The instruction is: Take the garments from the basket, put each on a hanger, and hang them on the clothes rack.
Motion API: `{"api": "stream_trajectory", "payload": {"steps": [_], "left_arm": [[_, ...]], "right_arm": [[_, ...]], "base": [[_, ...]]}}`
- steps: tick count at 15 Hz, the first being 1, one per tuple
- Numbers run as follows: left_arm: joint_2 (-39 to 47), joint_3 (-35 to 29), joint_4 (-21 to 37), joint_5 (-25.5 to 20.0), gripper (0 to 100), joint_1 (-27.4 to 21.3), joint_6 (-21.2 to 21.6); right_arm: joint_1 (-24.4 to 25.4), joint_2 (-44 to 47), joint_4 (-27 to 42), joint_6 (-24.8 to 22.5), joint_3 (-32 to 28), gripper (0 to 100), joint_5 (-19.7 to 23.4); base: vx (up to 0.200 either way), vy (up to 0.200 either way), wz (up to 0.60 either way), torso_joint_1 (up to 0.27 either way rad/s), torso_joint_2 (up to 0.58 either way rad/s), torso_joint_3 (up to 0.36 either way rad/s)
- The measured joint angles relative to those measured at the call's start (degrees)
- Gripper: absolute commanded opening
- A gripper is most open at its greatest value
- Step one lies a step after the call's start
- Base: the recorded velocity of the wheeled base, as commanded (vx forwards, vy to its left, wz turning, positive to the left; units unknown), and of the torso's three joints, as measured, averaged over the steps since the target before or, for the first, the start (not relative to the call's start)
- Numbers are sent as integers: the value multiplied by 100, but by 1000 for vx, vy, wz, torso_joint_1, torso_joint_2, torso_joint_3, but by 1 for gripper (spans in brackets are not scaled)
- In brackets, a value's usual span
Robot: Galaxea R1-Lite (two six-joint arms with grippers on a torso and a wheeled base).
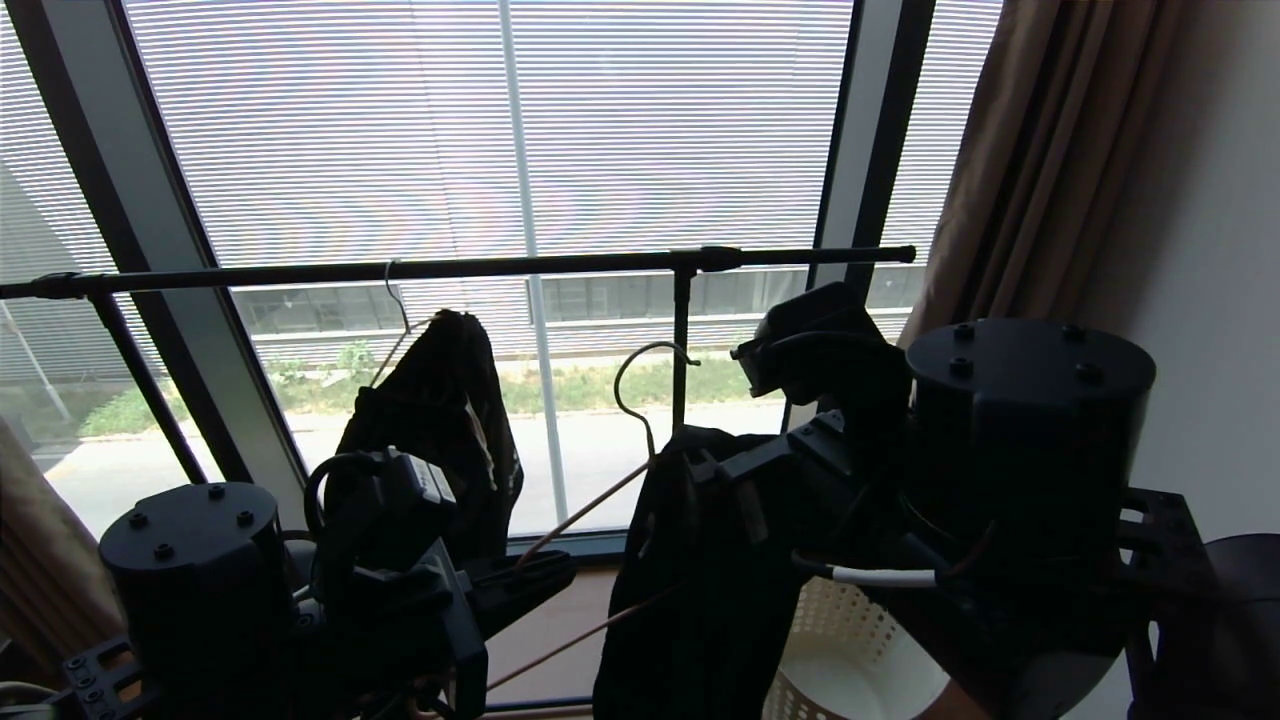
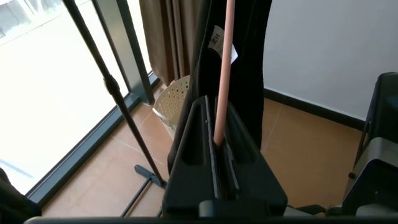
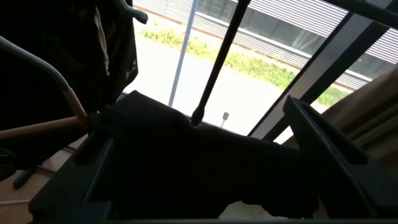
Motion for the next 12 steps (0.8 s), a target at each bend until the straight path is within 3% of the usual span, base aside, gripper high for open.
{"api": "stream_trajectory", "payload": {"steps": [12], "left_arm": [[158,-52,-191,173,0,90,-2]], "right_arm": [[105,-168,63,-166,48,100,9]], "base": [[0,0,0,0,0,0]]}}
